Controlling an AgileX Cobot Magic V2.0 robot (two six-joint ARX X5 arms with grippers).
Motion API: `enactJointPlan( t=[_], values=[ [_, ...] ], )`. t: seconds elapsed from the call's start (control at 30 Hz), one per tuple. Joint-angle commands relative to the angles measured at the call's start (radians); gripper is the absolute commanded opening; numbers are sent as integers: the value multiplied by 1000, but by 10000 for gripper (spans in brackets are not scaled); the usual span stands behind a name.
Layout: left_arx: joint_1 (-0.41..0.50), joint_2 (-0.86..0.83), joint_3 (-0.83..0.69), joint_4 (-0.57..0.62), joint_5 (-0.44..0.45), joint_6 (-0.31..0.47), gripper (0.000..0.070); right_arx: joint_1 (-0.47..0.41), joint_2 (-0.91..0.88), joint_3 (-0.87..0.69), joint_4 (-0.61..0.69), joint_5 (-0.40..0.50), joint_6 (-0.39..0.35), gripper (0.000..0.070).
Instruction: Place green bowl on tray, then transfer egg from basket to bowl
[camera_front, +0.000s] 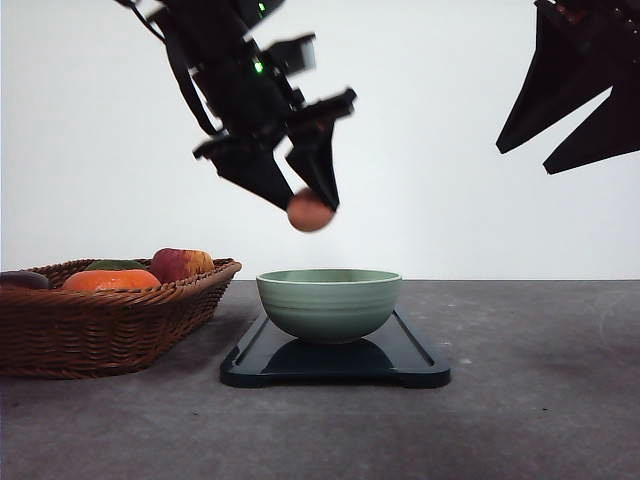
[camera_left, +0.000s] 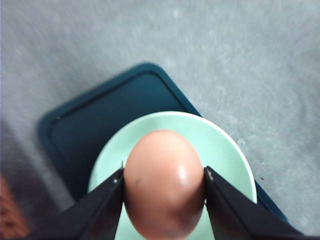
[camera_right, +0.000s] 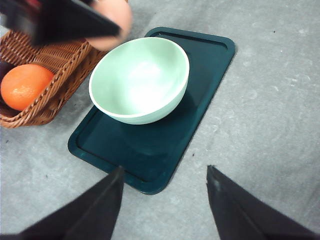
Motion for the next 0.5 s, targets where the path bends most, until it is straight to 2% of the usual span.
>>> enactJointPlan(
  t=[0.0,0.47],
  values=[
    [-14,29,23,34,2,-8,268,5,5,8,10,-1,10,322],
    [-40,154,23,69,1,-18,268,5,5,8,10,-1,10,322]
  ],
)
